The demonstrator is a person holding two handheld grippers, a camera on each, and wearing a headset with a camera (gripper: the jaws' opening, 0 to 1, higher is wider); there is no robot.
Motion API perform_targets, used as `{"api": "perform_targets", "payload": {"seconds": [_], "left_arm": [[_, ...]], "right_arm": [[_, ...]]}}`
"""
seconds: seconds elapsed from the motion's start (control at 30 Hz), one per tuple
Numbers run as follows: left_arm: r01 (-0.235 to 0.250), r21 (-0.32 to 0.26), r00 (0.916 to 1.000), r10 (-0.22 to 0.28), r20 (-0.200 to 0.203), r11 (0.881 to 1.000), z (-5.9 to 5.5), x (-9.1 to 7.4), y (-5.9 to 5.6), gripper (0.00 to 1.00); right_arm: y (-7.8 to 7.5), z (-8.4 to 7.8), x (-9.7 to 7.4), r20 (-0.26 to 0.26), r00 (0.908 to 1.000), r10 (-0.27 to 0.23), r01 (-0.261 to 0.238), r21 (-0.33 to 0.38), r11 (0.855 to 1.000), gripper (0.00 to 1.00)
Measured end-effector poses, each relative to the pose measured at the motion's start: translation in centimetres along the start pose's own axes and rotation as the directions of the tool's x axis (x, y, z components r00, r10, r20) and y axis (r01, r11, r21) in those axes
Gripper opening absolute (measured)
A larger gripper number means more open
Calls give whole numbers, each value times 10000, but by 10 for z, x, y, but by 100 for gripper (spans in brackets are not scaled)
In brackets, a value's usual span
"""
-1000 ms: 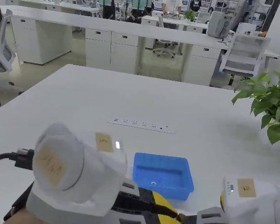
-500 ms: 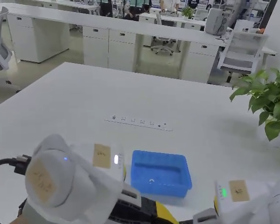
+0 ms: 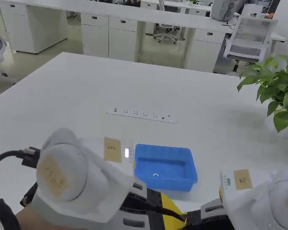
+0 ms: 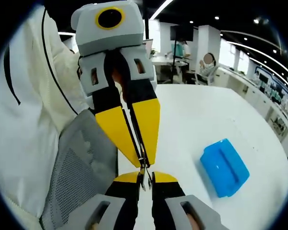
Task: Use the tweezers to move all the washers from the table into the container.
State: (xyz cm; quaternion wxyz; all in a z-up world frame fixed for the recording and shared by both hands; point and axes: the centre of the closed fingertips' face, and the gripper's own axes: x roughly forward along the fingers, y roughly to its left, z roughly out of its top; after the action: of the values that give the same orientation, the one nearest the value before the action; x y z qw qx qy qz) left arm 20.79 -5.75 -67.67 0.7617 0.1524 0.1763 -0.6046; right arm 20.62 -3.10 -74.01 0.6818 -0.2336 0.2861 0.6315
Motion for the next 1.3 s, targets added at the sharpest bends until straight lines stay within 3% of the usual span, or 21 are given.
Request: {"api": "perform_targets", "payload": {"seconds": [0.3, 0.37, 0.43, 0.63, 0.87, 0.97, 1.07, 1.2, 1.3], "left_arm": [[30, 421, 9990, -11, -449, 9991, -10, 12, 12, 0], [-2, 314, 9999, 7, -156, 9995, -4, 10, 16, 0], [104, 255, 9997, -98, -238, 9996, -3, 10, 19, 0], [243, 231, 9997, -241, -102, 9994, -1, 10, 24, 0], [394, 184, 9992, -394, -30, 9991, -9, 14, 26, 0], [421, 192, 9991, -421, 40, 9989, -11, 15, 27, 0], [424, 187, 9991, -424, 7, 9989, -13, 16, 28, 0], [344, 224, 9993, -340, -185, 9992, -20, 15, 33, 0], [291, 95, 9984, -286, -480, 9995, -32, 16, 38, 0]], "right_arm": [[-14, -12, 10, 427, 9991, 18, -62, 1036, 9946, 13], [-13, -22, 14, 45, 10000, 57, -62, 1068, 9943, 18], [-14, -25, 17, 163, 9998, -84, 69, 895, 9960, 14], [-26, -30, 18, 471, 9987, -215, 140, 1544, 9879, 12], [-35, -33, 20, 432, 9988, -234, 169, 1441, 9894, 10], [-32, -27, 22, 699, 9975, 70, -179, 1566, 9875, 12], [-32, -28, 26, 625, 9980, 86, -162, 1227, 9923, 7], [-36, -35, 28, 374, 9992, 130, -176, 1247, 9920, 6], [-43, -46, 27, -268, 9996, 8, 8, 566, 9984, 5]]}}
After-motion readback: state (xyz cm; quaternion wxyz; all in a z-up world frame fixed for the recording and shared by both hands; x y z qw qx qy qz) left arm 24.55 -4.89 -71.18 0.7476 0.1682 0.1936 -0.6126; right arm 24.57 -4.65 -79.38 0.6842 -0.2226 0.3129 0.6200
